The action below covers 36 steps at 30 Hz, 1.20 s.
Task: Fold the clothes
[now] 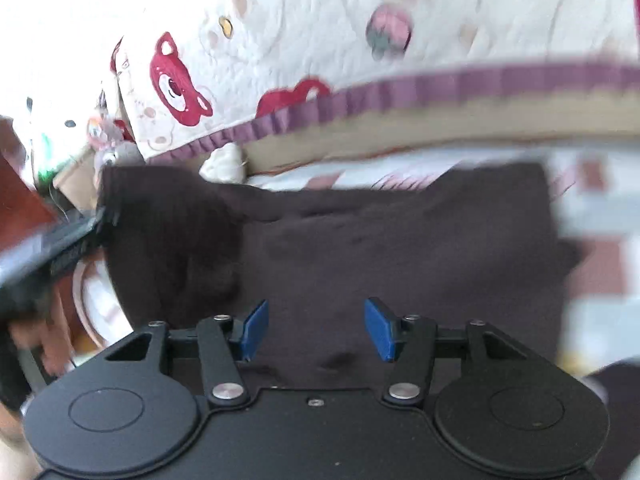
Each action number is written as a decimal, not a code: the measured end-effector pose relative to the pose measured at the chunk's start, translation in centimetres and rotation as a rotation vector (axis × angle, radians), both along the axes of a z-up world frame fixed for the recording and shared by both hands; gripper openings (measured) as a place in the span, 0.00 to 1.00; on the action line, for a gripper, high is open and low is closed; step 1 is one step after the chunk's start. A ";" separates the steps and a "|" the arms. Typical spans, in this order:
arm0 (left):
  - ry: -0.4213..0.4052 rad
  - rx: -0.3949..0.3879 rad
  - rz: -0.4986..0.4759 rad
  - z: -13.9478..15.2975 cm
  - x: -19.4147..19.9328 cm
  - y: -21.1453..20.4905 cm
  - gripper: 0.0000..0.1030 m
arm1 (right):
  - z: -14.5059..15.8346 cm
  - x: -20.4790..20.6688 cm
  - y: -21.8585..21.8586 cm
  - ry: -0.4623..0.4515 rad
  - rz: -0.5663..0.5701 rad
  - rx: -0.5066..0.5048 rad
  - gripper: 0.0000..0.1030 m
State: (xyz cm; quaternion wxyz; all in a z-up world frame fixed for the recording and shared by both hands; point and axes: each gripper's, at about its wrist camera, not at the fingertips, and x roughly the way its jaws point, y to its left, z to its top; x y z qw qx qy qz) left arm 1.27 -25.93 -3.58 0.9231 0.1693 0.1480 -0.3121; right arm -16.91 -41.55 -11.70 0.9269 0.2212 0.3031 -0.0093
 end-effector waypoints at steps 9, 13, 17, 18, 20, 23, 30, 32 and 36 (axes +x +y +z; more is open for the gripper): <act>0.095 -0.075 -0.370 -1.0 -6.1 -8.6 0.08 | -5.5 -6.8 -1.1 0.096 -0.070 -0.049 0.57; 0.310 -0.091 -0.485 -4.8 -6.9 -10.7 0.08 | -6.2 -5.6 2.7 0.128 0.053 -0.328 0.57; 0.385 -0.065 -0.548 -7.9 -6.5 -11.3 0.08 | -5.6 -6.6 1.1 0.083 -0.049 -0.164 0.57; 0.368 -0.056 -0.565 -8.4 -6.5 -11.4 0.08 | -5.3 -7.4 -0.4 0.047 -0.101 -0.028 0.57; 0.372 -0.051 -0.576 -9.0 -6.7 -11.1 0.07 | -5.5 -9.0 -3.4 -0.010 -0.198 0.216 0.57; 0.421 -0.067 -0.566 -9.4 -6.2 -10.8 0.08 | -6.7 -11.4 -7.4 -0.084 -0.344 0.542 0.57; 0.446 -0.053 -0.572 -10.2 -6.3 -10.4 0.08 | -6.1 -11.1 -8.5 -0.119 -0.344 0.743 0.60; 0.436 -0.039 -0.571 -10.6 -6.7 -10.3 0.08 | -6.1 -9.1 -7.8 -0.083 -0.304 0.751 0.66; 0.359 0.024 -0.586 -11.0 -8.5 -10.1 0.08 | -7.8 -5.4 -7.2 0.053 -0.340 0.763 0.69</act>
